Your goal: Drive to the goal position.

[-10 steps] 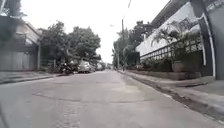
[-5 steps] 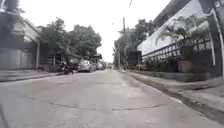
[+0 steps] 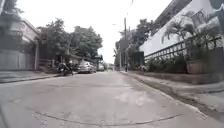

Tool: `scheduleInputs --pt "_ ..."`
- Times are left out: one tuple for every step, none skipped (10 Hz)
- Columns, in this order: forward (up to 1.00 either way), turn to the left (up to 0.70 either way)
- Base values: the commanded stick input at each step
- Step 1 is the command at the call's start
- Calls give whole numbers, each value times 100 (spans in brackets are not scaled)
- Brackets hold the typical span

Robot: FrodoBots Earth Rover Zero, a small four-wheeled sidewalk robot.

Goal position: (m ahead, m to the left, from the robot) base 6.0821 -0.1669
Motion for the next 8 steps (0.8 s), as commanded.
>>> scheduleInputs --pt "70 0" --pt "70 0" --pt "70 0" --pt "70 0" --pt "70 -21" --pt "70 -25" --pt "70 0" --pt "70 0"
